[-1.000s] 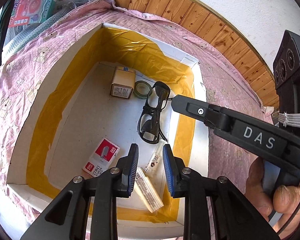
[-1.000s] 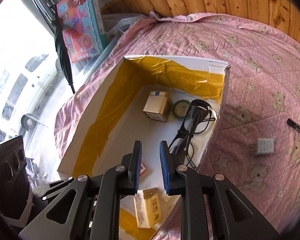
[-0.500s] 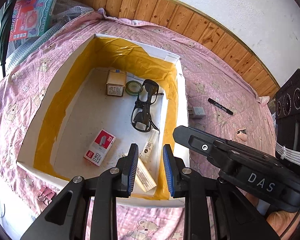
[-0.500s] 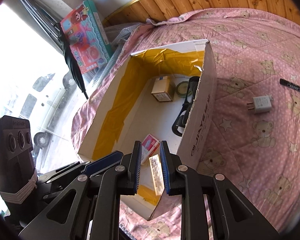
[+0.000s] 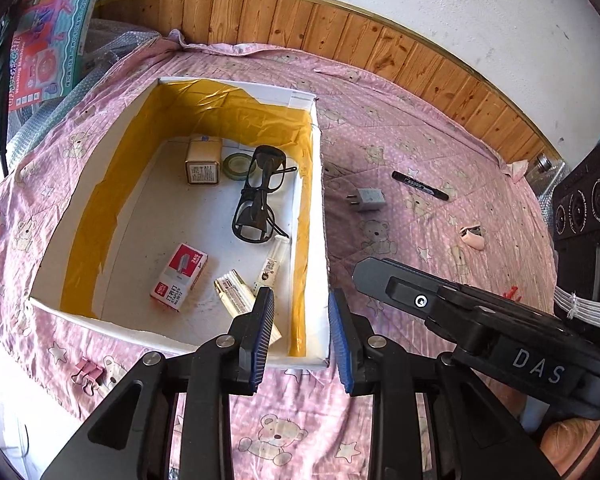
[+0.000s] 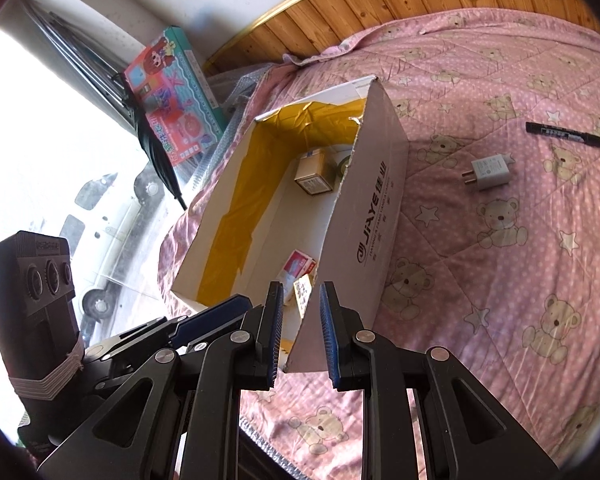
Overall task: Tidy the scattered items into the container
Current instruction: 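Withdraw both open tools from the box toward the remaining items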
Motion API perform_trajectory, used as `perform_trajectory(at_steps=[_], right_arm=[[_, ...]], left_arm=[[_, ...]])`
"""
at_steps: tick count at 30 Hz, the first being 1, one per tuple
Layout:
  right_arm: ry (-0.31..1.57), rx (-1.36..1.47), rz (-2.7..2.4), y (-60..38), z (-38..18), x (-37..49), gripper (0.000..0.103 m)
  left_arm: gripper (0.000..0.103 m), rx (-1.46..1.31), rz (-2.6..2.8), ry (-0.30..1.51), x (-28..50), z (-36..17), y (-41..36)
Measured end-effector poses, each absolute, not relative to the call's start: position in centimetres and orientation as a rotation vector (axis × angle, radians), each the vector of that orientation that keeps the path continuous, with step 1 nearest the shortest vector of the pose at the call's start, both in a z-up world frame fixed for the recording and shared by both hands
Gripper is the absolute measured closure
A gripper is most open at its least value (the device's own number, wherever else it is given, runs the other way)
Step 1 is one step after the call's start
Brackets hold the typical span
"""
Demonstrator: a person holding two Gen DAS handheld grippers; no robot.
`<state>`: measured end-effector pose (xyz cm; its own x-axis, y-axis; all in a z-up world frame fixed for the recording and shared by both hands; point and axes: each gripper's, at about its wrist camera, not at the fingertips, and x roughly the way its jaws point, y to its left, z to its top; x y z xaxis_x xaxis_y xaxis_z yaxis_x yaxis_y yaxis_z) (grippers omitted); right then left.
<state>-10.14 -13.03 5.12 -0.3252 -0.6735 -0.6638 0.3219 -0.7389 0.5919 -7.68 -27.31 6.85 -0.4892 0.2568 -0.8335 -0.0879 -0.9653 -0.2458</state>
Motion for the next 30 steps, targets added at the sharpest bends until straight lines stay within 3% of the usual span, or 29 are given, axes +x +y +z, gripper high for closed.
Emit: perform_trajectory(at_steps=[30], right_arm=[[-0.738, 1.346, -2.271, 3.5, 0.4, -10.7, 0.081]], left_arm=[[0.070, -1.416, 2.427, -0.012, -6.9, 5.5, -17.4]])
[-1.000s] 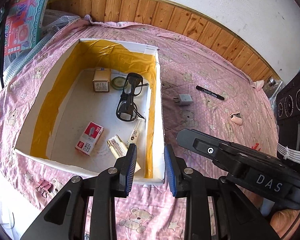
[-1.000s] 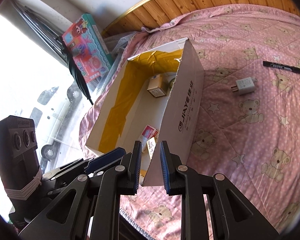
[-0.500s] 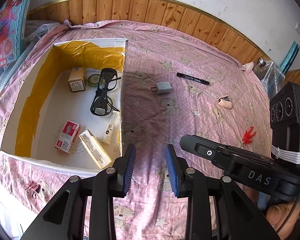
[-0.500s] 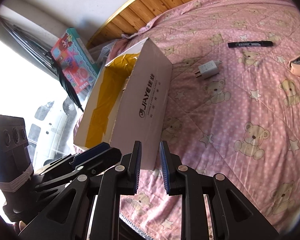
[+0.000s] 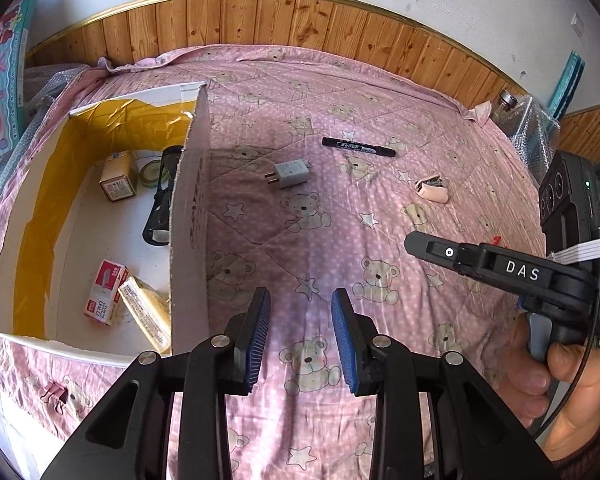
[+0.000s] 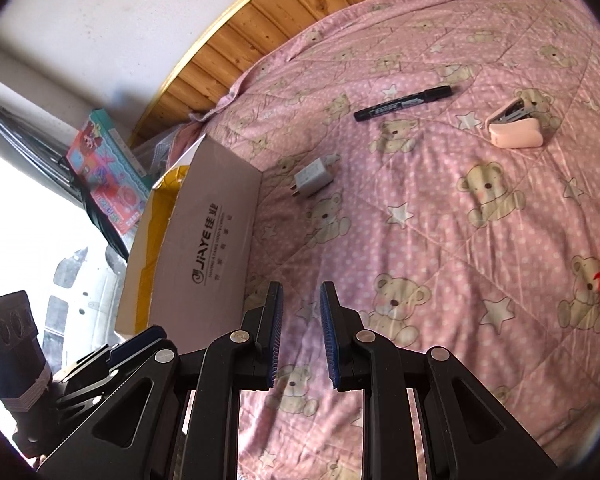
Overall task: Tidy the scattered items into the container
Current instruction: 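Withdraw both open tools from the box toward the remaining items, then move the right tool to the pink stapler and close on it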
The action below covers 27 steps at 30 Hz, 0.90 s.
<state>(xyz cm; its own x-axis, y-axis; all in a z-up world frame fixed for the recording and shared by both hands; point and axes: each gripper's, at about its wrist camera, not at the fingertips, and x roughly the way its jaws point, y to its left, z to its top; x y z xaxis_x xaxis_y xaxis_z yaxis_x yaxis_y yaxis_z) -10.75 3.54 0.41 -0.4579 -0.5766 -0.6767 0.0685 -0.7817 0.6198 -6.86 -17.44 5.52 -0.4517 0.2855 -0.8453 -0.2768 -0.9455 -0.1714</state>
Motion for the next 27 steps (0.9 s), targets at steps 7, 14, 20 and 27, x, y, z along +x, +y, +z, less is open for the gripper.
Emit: perform_trajectory(at_steps=[7, 14, 20, 27], right_arm=[[-0.766, 1.363, -2.352, 8.2, -0.3, -12.7, 0.081], [-0.688, 1.412, -2.492, 12.8, -1.2, -15.3, 0.076], [-0.412, 1.485, -2.650, 15.9, -2.8, -19.6, 0.065], [-0.283, 1.476, -2.603, 16.0, -5.4, -23.7, 0.059]], left_arm=[[0.070, -1.450, 2.366, 0.012, -7.9, 4.1, -14.9], [0.070, -1.478, 2.296, 0.020, -9.2, 2.6, -12.1], [0.070, -1.530, 2.264, 0.014, -10.4, 0.7, -11.5], [0.070, -1.586, 2.255, -0.013, -11.7, -1.0, -11.9]])
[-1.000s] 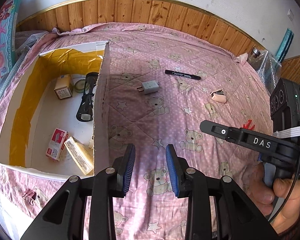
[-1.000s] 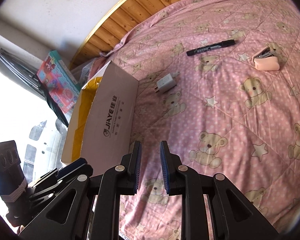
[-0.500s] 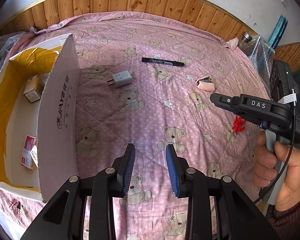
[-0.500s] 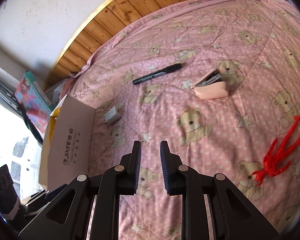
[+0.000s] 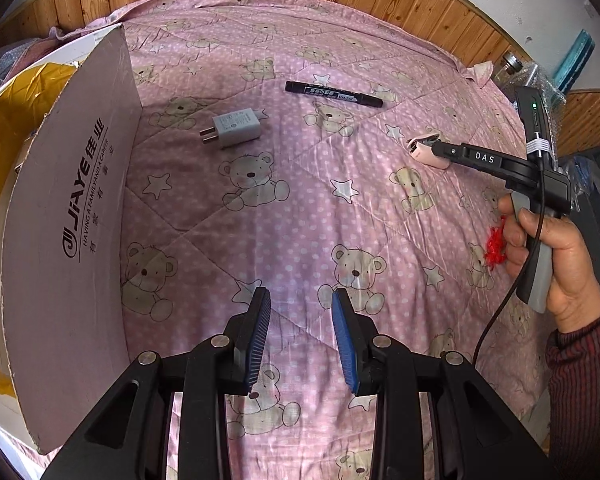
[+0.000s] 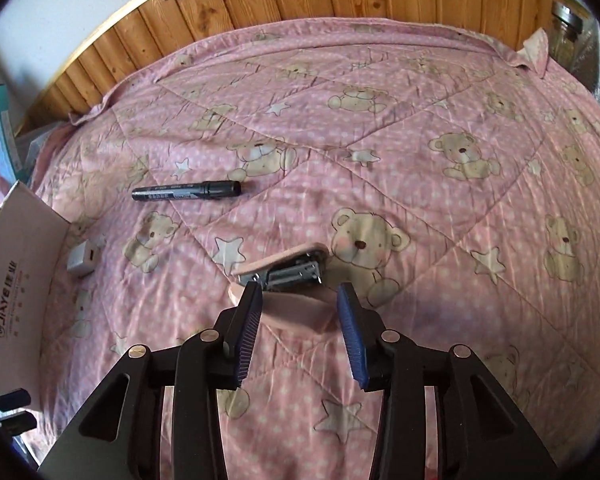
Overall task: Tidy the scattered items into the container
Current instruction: 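Move the right tool to the pink stapler and close on it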
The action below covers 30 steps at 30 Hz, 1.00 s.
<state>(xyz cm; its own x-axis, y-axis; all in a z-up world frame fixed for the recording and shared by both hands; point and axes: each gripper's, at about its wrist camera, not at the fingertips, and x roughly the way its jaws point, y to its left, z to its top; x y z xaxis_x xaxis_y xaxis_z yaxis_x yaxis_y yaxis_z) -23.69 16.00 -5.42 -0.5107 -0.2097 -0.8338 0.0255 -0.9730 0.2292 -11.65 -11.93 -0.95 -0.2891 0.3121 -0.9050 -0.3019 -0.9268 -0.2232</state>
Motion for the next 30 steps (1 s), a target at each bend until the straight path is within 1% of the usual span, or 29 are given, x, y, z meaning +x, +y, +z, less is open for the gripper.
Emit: perform_trajectory(at_steps=[1, 2, 3, 5, 7, 8, 9, 10, 11, 12, 13, 14, 15, 17, 18, 19, 20, 21, 22, 23, 25, 26, 27, 28, 30], right_arm=[[-0.308, 1.480, -2.593, 16.1, -5.4, -23.9, 0.060], [-0.342, 1.496, -2.571, 16.0, -5.4, -24.1, 0.064], [-0.402, 1.505, -2.526, 15.9, -5.4, -24.2, 0.077], [-0.583, 1.491, -2.408, 15.5, -5.4, -23.8, 0.095], [-0.847, 1.476, -2.255, 15.2, -5.8, -22.9, 0.095], [-0.944, 1.457, -2.188, 14.9, -5.9, -22.4, 0.095], [-0.986, 1.444, -2.159, 14.4, -5.8, -21.9, 0.095], [-0.964, 1.438, -2.182, 13.8, -5.2, -21.5, 0.093], [-0.889, 1.435, -2.252, 13.2, -4.4, -21.1, 0.092], [-0.767, 1.420, -2.349, 12.5, -3.3, -20.9, 0.090], [-0.627, 1.399, -2.433, 11.6, -2.3, -20.7, 0.085], [-0.465, 1.379, -2.498, 10.5, -1.5, -20.7, 0.066], [-0.292, 1.358, -2.551, 9.2, -1.0, -20.6, 0.057], [0.032, 1.308, -2.592, 6.7, -1.4, -20.9, 0.057], [0.167, 1.312, -2.596, 5.9, -2.3, -21.1, 0.058], [0.250, 1.351, -2.603, 5.7, -3.6, -21.6, 0.058], [0.228, 1.418, -2.590, 6.4, -4.9, -22.4, 0.059], [0.136, 1.392, -2.626, 8.0, -5.1, -22.7, 0.060], [0.005, 1.388, -2.638, 9.8, -5.1, -23.2, 0.061], [-0.176, 1.418, -2.623, 12.1, -5.1, -23.9, 0.063], [-0.666, 1.416, -2.512, 16.9, -5.8, -24.8, 0.066], [-0.862, 1.405, -2.450, 18.9, -6.6, -25.0, 0.067], [-0.975, 1.392, -2.415, 20.4, -7.2, -24.9, 0.067], [-0.988, 1.388, -2.415, 20.9, -7.0, -24.9, 0.065], [-0.891, 1.393, -2.454, 20.8, -6.2, -24.6, 0.064]], left_arm=[[0.070, -1.588, 2.256, -0.013, -11.8, -1.1, -12.0], [0.070, -1.590, 2.257, -0.014, -12.0, -1.1, -12.0], [0.070, -1.593, 2.257, -0.018, -12.1, -1.2, -12.1], [0.070, -1.600, 2.256, -0.026, -12.5, -1.5, -12.2], [0.070, -1.607, 2.252, -0.030, -12.7, -1.7, -12.3], [0.070, -1.609, 2.251, -0.032, -12.8, -1.8, -12.3], [0.070, -1.609, 2.250, -0.034, -12.8, -1.8, -12.2], [0.070, -1.608, 2.247, -0.035, -12.8, -1.8, -12.2], [0.070, -1.607, 2.246, -0.034, -12.8, -1.8, -12.2], [0.070, -1.607, 2.245, -0.036, -12.8, -1.8, -12.3], [0.070, -1.605, 2.245, -0.040, -12.7, -1.8, -12.4], [0.070, -1.605, 2.246, -0.043, -12.7, -1.8, -12.4], [0.070, -1.605, 2.247, -0.046, -12.7, -1.8, -12.5], [0.070, -1.608, 2.244, -0.057, -12.7, -1.9, -12.7], [0.070, -1.609, 2.245, -0.060, -12.7, -1.9, -12.7], [0.070, -1.609, 2.244, -0.064, -12.7, -1.9, -12.7], [0.070, -1.605, 2.244, -0.070, -12.6, -1.8, -12.8], [0.070, -1.599, 2.248, -0.071, -12.6, -1.6, -12.9], [0.070, -1.591, 2.255, -0.070, -12.5, -1.4, -13.1], [0.070, -1.587, 2.263, -0.073, -12.5, -1.3, -13.3], [0.070, -1.595, 2.271, -0.089, -12.7, -1.3, -13.8], [0.070, -1.605, 2.269, -0.095, -12.8, -1.5, -13.9], [0.070, -1.613, 2.263, -0.101, -12.9, -1.7, -13.8], [0.070, -1.615, 2.255, -0.102, -12.9, -1.8, -13.8], [0.070, -1.608, 2.247, -0.089, -12.8, -1.9, -13.4]])
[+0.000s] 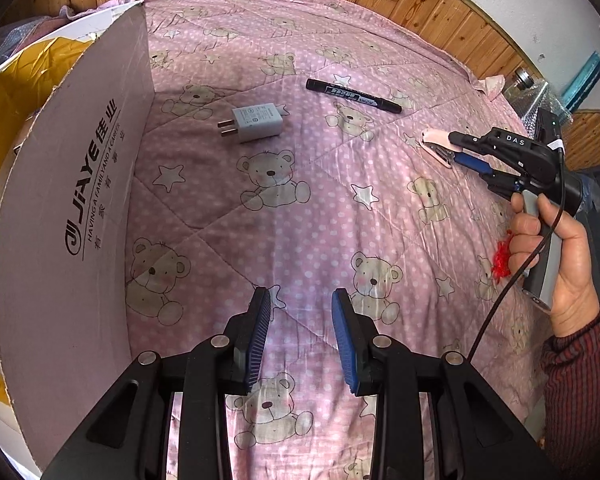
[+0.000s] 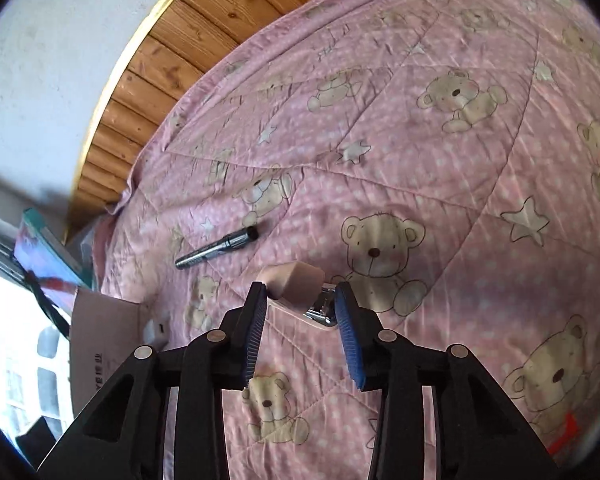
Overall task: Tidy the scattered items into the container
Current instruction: 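Move the right tool to the pink stapler and close on it, then lift the stapler in the right tool while the left tool moves to the white charger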
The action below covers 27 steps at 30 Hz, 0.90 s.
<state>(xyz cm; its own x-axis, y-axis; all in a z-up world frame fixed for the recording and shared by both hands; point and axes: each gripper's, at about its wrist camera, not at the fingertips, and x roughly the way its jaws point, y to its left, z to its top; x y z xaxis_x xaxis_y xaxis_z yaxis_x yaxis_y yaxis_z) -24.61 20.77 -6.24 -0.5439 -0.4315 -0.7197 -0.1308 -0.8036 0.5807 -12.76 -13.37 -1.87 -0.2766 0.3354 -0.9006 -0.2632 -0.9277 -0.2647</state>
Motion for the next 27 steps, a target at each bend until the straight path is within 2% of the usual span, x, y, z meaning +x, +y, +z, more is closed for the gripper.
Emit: perform_trajectory(at_steps=[2, 6, 8, 9, 10, 11, 12, 16, 21, 27], right_arm=[[-0.732, 1.389, -2.496, 19.5, -5.4, -24.4, 0.061], [-0.274, 1.417, -2.575, 15.0, -4.9, -25.1, 0.053], [-0.105, 1.420, -2.590, 13.4, -5.4, -25.5, 0.053], [-0.066, 1.433, -2.590, 12.9, -5.7, -25.5, 0.060], [-0.084, 1.460, -2.575, 12.9, -6.0, -25.6, 0.067], [-0.138, 1.480, -2.555, 13.1, -6.2, -25.6, 0.083], [-0.196, 1.478, -2.544, 13.4, -6.2, -25.3, 0.088], [-0.437, 1.471, -2.487, 14.4, -5.9, -23.3, 0.088], [-0.650, 1.443, -2.439, 14.9, -5.0, -20.0, 0.088], [-0.501, 1.453, -2.418, 10.3, -4.4, -12.1, 0.088]], left_arm=[[0.070, -1.599, 2.245, -0.081, -12.8, -1.9, -13.1], [0.070, -1.602, 2.274, -0.110, -14.5, -1.9, -12.9], [0.068, -1.585, 2.330, -0.127, -16.0, -1.5, -12.9], [0.063, -1.575, 2.354, -0.134, -16.9, -1.3, -12.8], [0.062, -1.568, 2.375, -0.136, -17.7, -1.1, -12.7], [0.062, -1.563, 2.382, -0.142, -18.5, -1.0, -12.6], [0.062, -1.558, 2.385, -0.145, -19.1, -0.9, -12.5], [0.062, -1.550, 2.385, -0.148, -20.1, -0.9, -12.1], [0.062, -1.587, 2.372, -0.153, -20.5, -2.0, -11.9], [0.062, -1.605, 2.380, -0.168, -20.6, -2.3, -12.5]])
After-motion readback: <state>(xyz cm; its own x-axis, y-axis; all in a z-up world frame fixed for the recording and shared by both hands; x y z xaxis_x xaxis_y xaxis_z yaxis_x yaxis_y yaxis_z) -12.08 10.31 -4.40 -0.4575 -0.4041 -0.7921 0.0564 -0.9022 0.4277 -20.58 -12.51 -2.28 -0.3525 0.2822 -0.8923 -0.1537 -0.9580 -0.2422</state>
